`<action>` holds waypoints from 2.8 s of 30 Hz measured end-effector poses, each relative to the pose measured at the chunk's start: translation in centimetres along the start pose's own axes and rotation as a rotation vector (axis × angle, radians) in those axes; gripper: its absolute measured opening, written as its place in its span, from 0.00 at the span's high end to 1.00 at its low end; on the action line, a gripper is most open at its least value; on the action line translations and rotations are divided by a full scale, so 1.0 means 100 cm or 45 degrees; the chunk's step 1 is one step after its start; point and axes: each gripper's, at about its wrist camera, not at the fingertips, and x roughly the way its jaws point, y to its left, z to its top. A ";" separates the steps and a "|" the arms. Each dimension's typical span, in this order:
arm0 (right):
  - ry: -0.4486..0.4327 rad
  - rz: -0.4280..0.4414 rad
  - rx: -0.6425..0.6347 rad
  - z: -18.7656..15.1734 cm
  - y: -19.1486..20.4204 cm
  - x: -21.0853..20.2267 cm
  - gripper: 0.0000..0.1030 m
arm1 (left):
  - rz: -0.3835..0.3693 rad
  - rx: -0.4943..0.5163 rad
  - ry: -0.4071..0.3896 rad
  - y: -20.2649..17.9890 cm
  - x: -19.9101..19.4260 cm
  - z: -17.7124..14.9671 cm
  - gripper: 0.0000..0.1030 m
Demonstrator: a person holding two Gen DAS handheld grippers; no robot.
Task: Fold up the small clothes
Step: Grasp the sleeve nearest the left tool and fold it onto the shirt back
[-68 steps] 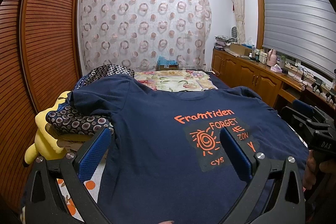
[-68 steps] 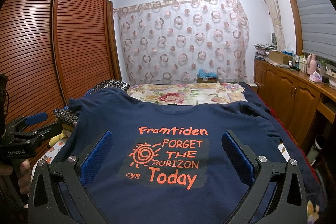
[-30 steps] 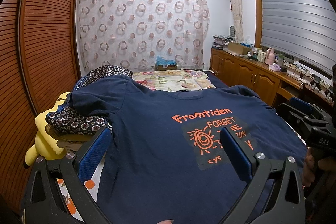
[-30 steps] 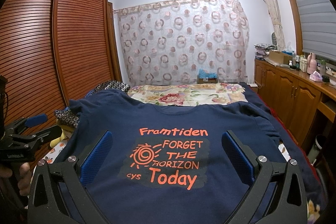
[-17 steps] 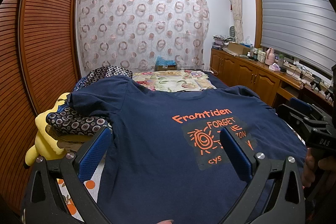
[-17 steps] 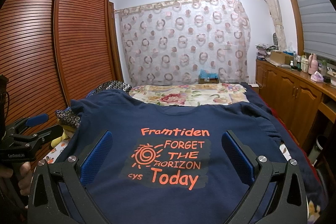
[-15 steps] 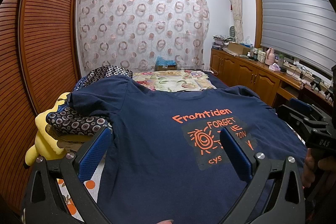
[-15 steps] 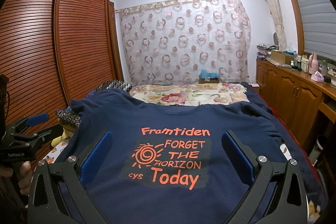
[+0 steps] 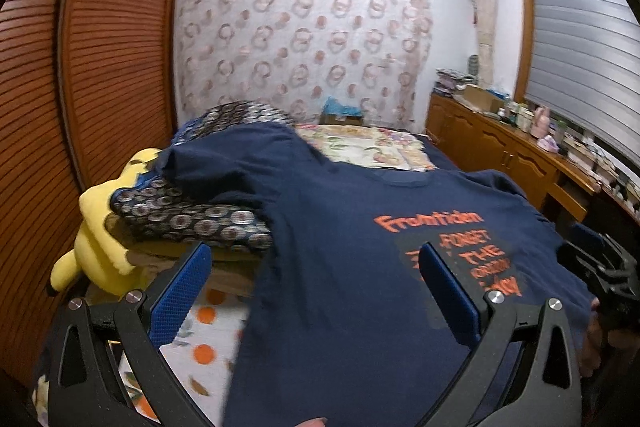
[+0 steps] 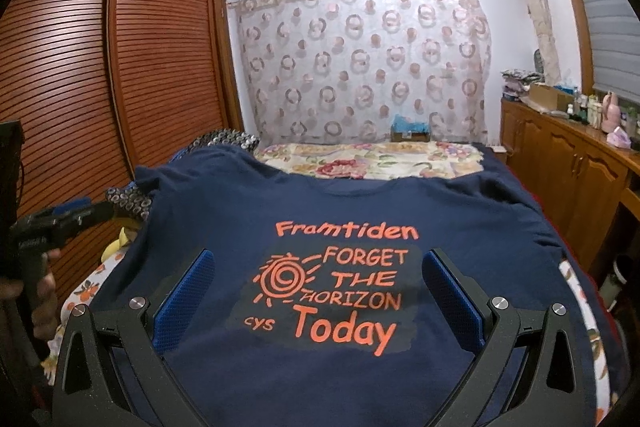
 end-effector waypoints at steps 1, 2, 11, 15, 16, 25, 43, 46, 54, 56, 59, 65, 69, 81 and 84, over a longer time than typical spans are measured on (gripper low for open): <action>0.009 0.012 0.003 0.000 0.000 0.003 0.00 | 0.008 -0.002 0.002 0.003 0.001 0.000 0.00; 0.019 0.020 0.004 -0.001 -0.001 0.006 0.00 | 0.025 -0.004 0.006 0.011 0.003 0.002 0.00; 0.134 0.119 0.012 -0.003 -0.001 0.030 0.00 | 0.084 -0.028 0.061 0.060 0.021 0.015 0.00; 0.181 0.138 0.005 -0.001 0.001 0.039 0.00 | 0.097 -0.011 0.097 0.075 0.029 0.025 0.00; 0.191 0.142 0.004 -0.001 0.001 0.041 0.00 | 0.095 -0.008 0.103 0.077 0.029 0.027 0.00; 0.248 0.118 -0.065 -0.001 0.008 0.052 0.00 | -0.052 -0.067 0.157 0.105 0.054 0.058 0.09; 0.237 0.120 -0.104 -0.009 0.020 0.052 0.00 | -0.135 -0.295 0.436 0.145 0.152 0.068 0.66; 0.236 0.123 -0.103 -0.009 0.019 0.052 0.00 | -0.134 -0.275 0.425 0.141 0.148 0.071 0.92; 0.235 0.127 -0.103 -0.009 0.019 0.052 0.00 | -0.179 -0.050 0.310 0.088 0.125 0.118 0.93; 0.236 0.128 -0.103 -0.009 0.019 0.052 0.00 | -0.206 0.017 0.295 0.064 0.122 0.130 0.93; 0.237 0.129 -0.103 -0.009 0.018 0.052 0.00 | -0.238 0.117 0.305 0.025 0.119 0.139 0.93; 0.234 0.133 -0.109 -0.009 0.019 0.052 0.00 | -0.353 0.246 0.358 -0.028 0.114 0.125 0.83; 0.237 0.139 -0.106 -0.008 0.017 0.052 0.00 | -0.344 0.284 0.331 -0.030 0.107 0.112 0.58; 0.250 0.153 -0.088 -0.009 0.013 0.057 0.00 | -0.259 0.191 0.257 -0.001 0.089 0.046 0.24; 0.255 0.157 -0.080 -0.009 0.011 0.058 0.00 | -0.181 0.175 0.175 0.004 0.079 0.031 0.24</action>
